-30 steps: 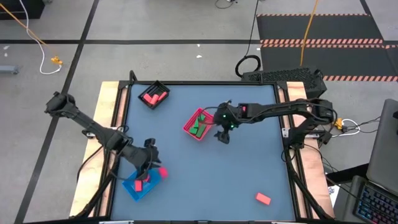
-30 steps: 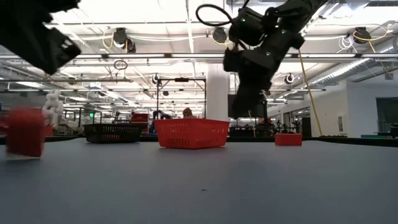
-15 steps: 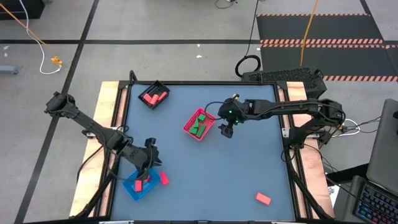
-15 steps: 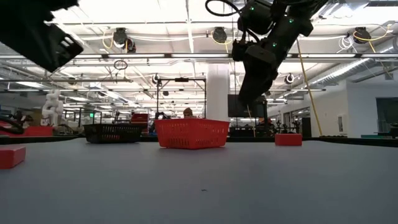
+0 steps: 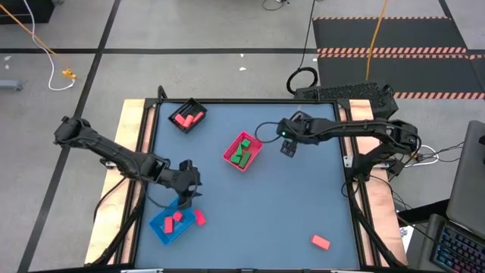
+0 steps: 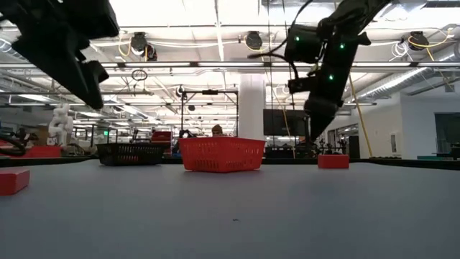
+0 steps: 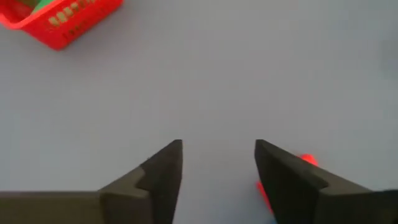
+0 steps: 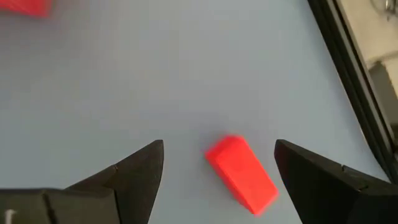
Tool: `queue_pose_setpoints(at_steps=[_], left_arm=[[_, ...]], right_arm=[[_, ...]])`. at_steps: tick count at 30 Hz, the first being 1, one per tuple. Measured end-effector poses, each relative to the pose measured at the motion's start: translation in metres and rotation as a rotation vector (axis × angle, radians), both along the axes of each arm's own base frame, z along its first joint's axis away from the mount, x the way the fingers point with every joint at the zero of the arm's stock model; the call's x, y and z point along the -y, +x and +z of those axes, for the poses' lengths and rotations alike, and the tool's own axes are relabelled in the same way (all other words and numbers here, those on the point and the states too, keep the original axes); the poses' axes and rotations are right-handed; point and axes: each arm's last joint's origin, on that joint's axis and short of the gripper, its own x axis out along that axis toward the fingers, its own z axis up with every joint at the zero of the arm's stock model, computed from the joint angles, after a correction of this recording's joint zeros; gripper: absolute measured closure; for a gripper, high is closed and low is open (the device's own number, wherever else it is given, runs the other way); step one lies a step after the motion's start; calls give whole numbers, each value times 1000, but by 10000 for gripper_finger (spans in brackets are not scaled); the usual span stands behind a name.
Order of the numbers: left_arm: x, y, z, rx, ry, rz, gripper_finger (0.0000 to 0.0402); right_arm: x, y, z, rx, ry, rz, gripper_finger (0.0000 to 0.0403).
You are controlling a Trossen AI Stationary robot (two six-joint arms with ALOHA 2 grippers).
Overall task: Sort & place blocks by color
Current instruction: Put the red block into the blue bin
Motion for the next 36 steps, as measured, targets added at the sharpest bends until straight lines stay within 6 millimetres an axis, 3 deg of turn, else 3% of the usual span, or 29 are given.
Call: queue_pose_setpoints(at_steps=[7,14,18,30,36], left_arm=[[-10,9,0,37,-7,53,150],[-17,11,1,43,-7,83,144],[-19,12,2,56,-12,93,144],[-19,12,2,59,-1,101,144],[-20,13,2,69,31,123,144]], right_arm=[[23,-22,-3,-153,59,9,106],[40,-33,-4,-241,96,169,106],[48,-32,-5,-164,138,233,106],[46,-54,-47,-141,170,291,110],[43,-60,-58,-110,173,295,163]])
